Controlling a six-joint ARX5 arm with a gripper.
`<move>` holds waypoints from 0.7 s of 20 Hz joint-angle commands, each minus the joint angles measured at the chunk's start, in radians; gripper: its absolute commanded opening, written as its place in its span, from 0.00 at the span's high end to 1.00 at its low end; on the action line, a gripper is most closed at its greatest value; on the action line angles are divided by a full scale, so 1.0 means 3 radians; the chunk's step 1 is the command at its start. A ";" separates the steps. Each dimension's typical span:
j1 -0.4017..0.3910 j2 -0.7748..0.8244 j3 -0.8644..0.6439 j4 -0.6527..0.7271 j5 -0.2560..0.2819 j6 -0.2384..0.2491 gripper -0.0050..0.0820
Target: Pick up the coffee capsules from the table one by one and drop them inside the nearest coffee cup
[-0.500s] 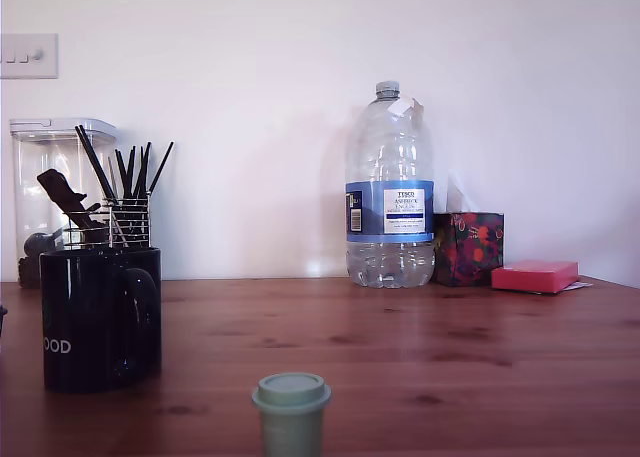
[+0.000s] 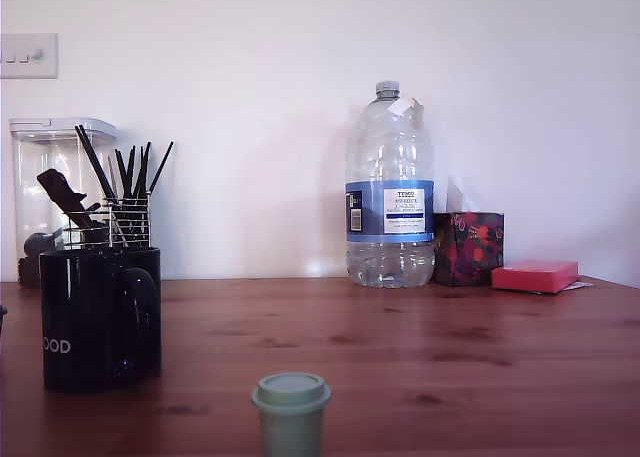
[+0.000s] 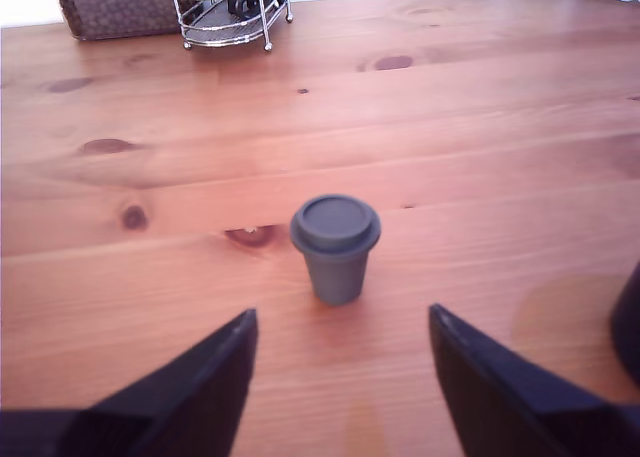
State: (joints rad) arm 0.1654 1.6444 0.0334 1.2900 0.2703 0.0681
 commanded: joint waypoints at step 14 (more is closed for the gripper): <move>-0.0109 0.0994 0.0693 0.0066 -0.0060 -0.0046 0.16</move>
State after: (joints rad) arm 0.1371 1.9224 0.2432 1.3025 0.2531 0.0586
